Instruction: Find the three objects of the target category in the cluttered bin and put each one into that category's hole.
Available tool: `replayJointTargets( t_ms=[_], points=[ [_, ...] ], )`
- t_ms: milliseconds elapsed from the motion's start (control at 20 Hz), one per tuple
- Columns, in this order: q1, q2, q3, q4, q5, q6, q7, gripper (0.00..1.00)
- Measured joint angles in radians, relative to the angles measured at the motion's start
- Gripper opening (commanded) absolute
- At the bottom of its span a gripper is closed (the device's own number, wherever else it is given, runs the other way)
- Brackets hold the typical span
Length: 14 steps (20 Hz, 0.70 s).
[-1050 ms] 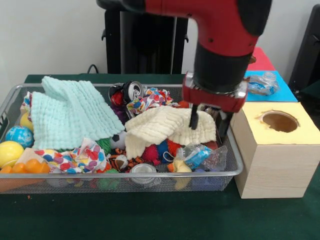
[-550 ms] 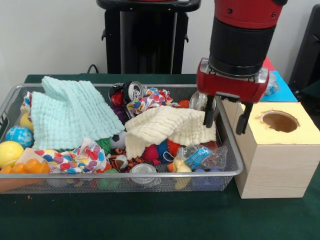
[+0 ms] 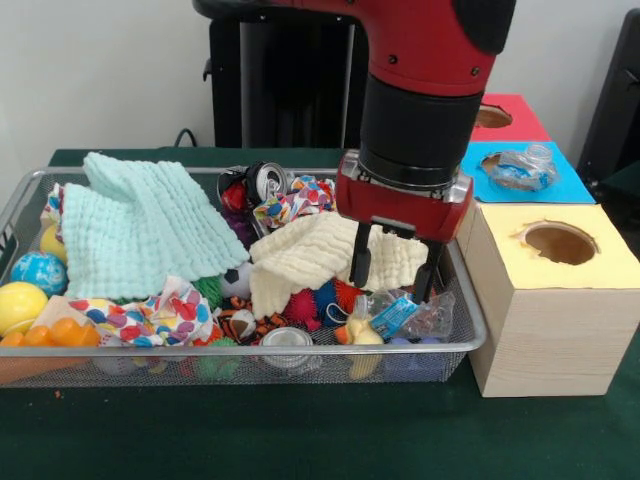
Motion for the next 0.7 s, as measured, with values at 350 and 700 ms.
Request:
replayJointTargets(
  t_ms=[350, 700],
  points=[
    [-0.001, 0.001, 0.0, 0.042, 0.008, 0.0, 0.0, 1.0],
    [-0.027, 0.019, 0.011, 0.056, 0.006, -0.004, 0.0, 1.0]
  ],
)
